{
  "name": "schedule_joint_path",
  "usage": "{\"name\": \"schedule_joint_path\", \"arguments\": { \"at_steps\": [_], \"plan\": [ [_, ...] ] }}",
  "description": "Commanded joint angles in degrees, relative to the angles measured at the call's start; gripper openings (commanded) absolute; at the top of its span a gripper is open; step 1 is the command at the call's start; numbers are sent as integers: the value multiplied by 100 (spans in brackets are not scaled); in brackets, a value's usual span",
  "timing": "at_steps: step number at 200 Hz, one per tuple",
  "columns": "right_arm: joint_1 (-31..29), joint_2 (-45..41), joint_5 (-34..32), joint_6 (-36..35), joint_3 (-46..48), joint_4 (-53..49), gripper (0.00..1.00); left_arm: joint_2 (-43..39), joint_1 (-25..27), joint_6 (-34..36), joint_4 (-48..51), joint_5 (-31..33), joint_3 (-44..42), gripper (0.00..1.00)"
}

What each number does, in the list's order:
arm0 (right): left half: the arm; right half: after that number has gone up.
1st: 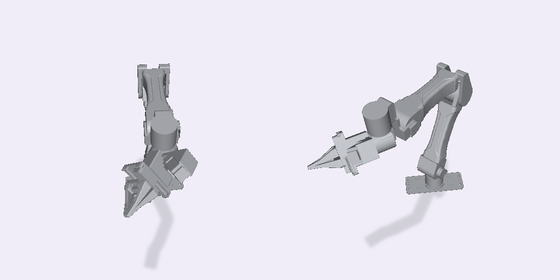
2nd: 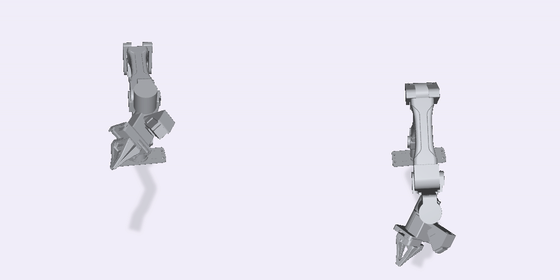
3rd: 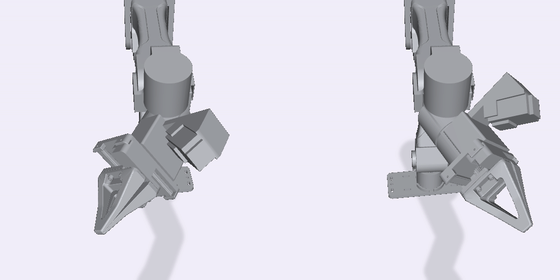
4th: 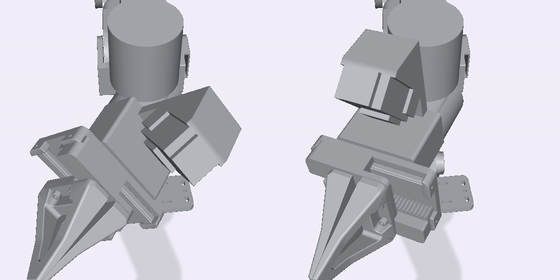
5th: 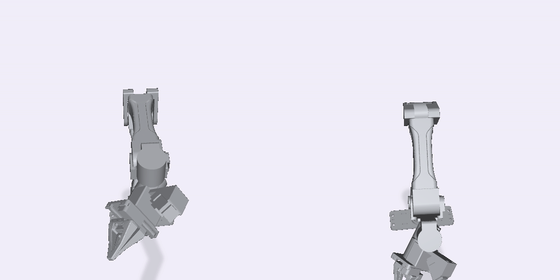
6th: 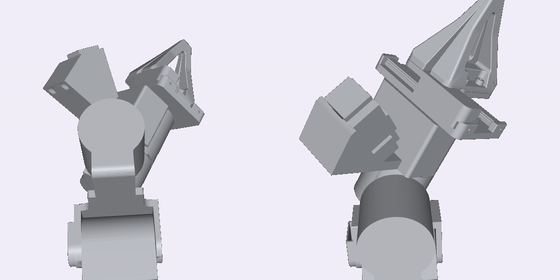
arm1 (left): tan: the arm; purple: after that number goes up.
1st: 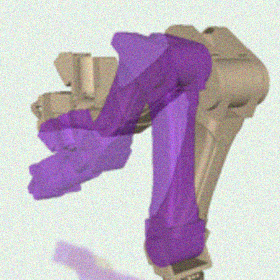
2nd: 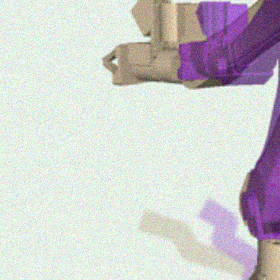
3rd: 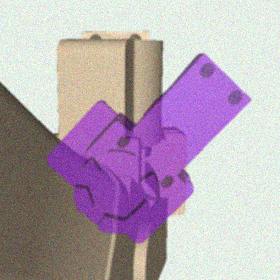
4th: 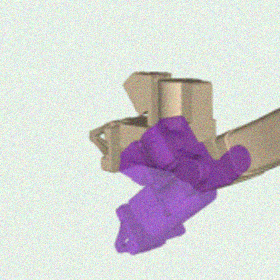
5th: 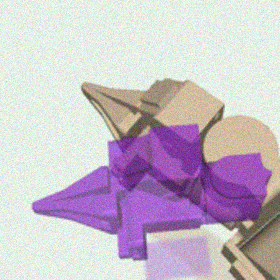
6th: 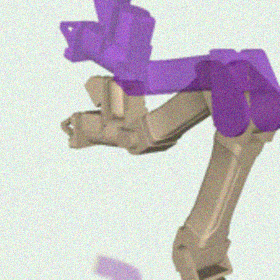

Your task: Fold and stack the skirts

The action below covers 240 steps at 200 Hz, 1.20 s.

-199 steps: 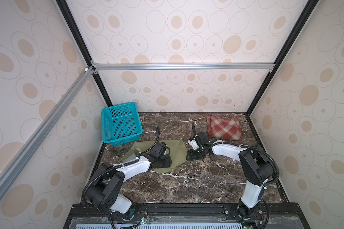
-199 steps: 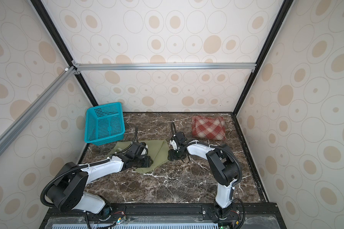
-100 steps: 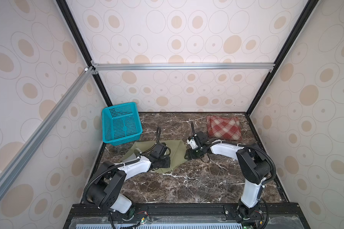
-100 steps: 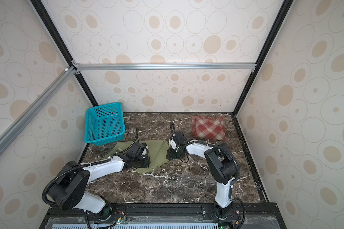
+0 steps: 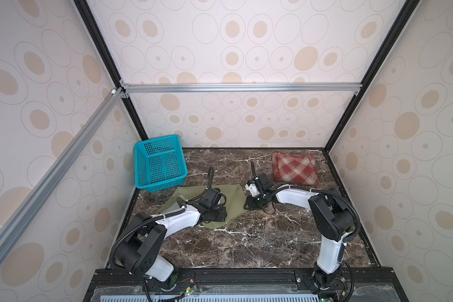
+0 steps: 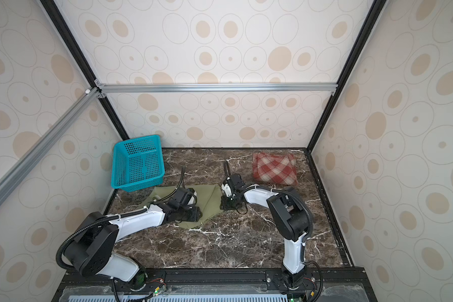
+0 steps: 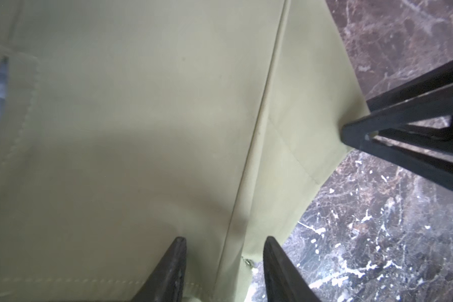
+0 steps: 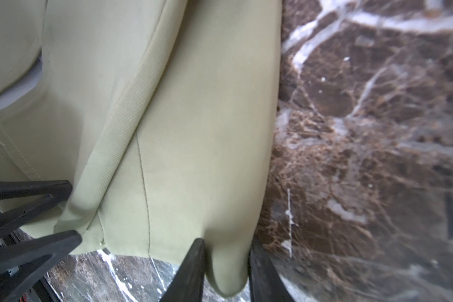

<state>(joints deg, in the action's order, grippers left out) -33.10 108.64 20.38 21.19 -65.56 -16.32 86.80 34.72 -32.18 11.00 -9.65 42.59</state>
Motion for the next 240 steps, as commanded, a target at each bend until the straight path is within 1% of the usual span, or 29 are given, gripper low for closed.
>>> {"name": "schedule_joint_path", "arguments": {
  "at_steps": [1,20,35,50,64,67,95,115,145,170,205,226,240],
  "plan": [
    [-19,52,31,16,-18,-24,29,174,126,129,238,215,212,43],
    [-17,9,33,26,16,-13,27,287,174,177,251,319,228,37],
    [-20,-9,3,29,51,6,23,384,200,208,299,419,256,28],
    [-19,-5,-2,35,52,-2,14,432,218,196,345,520,257,14],
    [-21,-7,-10,52,44,-16,2,435,212,213,373,566,276,0],
    [-21,-8,-19,51,35,-19,0,422,213,213,393,602,281,0],
    [17,-116,-242,-55,-102,-266,0,141,218,125,510,1085,435,0],
    [135,-338,-347,-237,-347,-598,0,-77,215,232,823,1414,909,0],
    [419,-828,-706,-689,-860,-1179,0,-138,178,811,1595,2117,2170,0],
    [611,-1202,-1055,-1081,-1305,-1634,0,-144,36,1295,1915,2688,3089,0],
    [716,-1792,-1449,-1433,-1604,-1894,0,-187,-293,1861,2089,3134,4048,0],
    [728,-2187,-1518,-1525,-1670,-1932,0,-219,-450,2203,2177,3369,4517,0],
    [731,-2420,-1431,-1504,-1671,-2006,0,-263,-533,2427,2208,3537,4721,0]
  ]
}}
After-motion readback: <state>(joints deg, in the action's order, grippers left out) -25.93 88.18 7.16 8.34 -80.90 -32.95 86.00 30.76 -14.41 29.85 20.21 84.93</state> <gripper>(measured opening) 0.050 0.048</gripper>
